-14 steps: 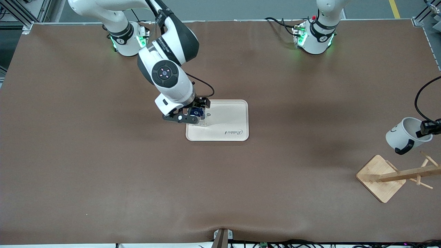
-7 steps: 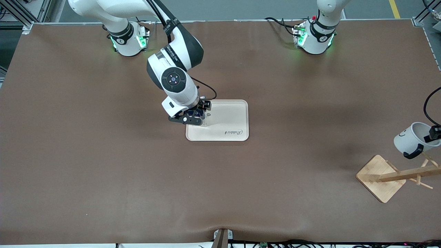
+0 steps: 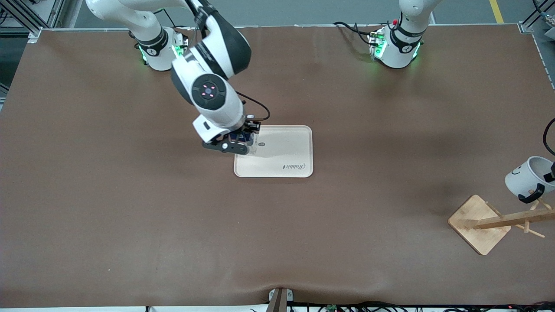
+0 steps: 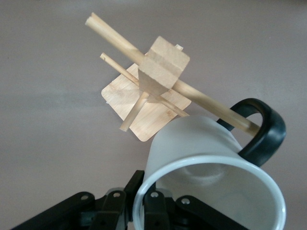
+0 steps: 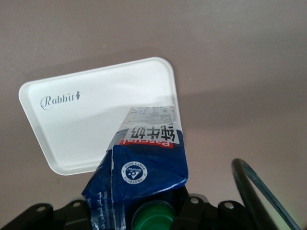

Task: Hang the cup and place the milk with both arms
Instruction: 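Hang the mug on the wooden stand while the right gripper moves carton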

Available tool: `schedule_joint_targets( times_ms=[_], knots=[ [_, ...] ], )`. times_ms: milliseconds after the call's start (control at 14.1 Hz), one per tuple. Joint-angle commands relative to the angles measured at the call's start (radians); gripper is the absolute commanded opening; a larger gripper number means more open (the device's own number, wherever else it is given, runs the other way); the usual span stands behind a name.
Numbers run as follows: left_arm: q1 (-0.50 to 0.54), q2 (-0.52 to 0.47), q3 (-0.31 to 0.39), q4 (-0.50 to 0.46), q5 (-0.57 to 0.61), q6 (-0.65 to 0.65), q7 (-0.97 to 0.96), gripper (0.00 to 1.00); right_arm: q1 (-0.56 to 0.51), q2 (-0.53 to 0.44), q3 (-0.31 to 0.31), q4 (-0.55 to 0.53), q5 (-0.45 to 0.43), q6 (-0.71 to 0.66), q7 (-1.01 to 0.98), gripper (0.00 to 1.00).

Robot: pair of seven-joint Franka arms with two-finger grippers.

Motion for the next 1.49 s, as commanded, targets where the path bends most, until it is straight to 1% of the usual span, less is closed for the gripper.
schedule_joint_targets(
  times_ms=[0, 142, 213, 284, 355, 426, 568, 710, 852, 994, 1065, 1207, 1278, 1420],
  knots=[
    [0.026, 0.043, -0.007, 0.033, -0.020, 0.003, 0.047, 0.00, -0.103, -0.016, 0.004, 0.027, 0.015, -0.070, -0.059, 0.00],
    [0.030, 0.058, -0.006, 0.031, -0.019, 0.043, 0.087, 0.00, -0.194, -0.027, 0.003, 0.019, 0.009, -0.108, -0.145, 0.01],
    [0.029, 0.058, -0.007, 0.031, -0.019, 0.045, 0.084, 0.06, -0.266, -0.028, 0.003, 0.015, 0.007, -0.122, -0.210, 0.03],
    [0.026, 0.054, -0.010, 0.031, -0.020, 0.045, 0.067, 0.42, -0.316, -0.028, 0.003, 0.012, 0.007, -0.136, -0.289, 0.03],
    [0.021, 0.047, -0.015, 0.031, -0.020, 0.045, 0.046, 0.64, -0.365, -0.028, 0.001, 0.010, 0.004, -0.148, -0.352, 0.03],
    [0.020, 0.041, -0.027, 0.031, -0.020, 0.042, 0.004, 1.00, -0.418, -0.028, 0.003, 0.002, 0.002, -0.165, -0.387, 0.03],
    [0.016, 0.011, -0.068, 0.022, -0.019, 0.025, -0.123, 1.00, -0.504, -0.045, 0.001, -0.054, -0.022, -0.162, -0.502, 0.03],
    [0.007, -0.025, -0.104, 0.021, -0.008, -0.061, -0.270, 1.00, -0.593, -0.063, 0.001, -0.117, -0.039, -0.147, -0.617, 0.03],
    [0.004, -0.063, -0.156, 0.016, -0.002, -0.119, -0.407, 1.00, -0.669, -0.082, 0.001, -0.165, -0.039, -0.142, -0.702, 0.03],
    [0.003, -0.097, -0.205, 0.007, -0.002, -0.162, -0.502, 1.00, -0.689, -0.122, 0.001, -0.233, -0.065, -0.108, -0.708, 0.03],
    [-0.006, -0.112, -0.225, 0.002, -0.002, -0.188, -0.540, 1.00, -0.706, -0.151, 0.001, -0.290, -0.068, -0.070, -0.710, 0.03],
    [-0.051, -0.120, -0.233, -0.002, 0.001, -0.224, -0.603, 1.00, -0.727, -0.204, 0.001, -0.420, -0.076, 0.035, -0.742, 0.04],
    [-0.068, -0.120, -0.234, -0.001, 0.039, -0.225, -0.605, 1.00, -0.755, -0.224, 0.001, -0.479, -0.076, 0.094, -0.783, 0.04],
    [-0.132, -0.121, -0.234, 0.008, 0.188, -0.228, -0.597, 1.00, -0.795, -0.228, 0.003, -0.540, -0.076, 0.174, -0.855, 0.04]
  ],
)
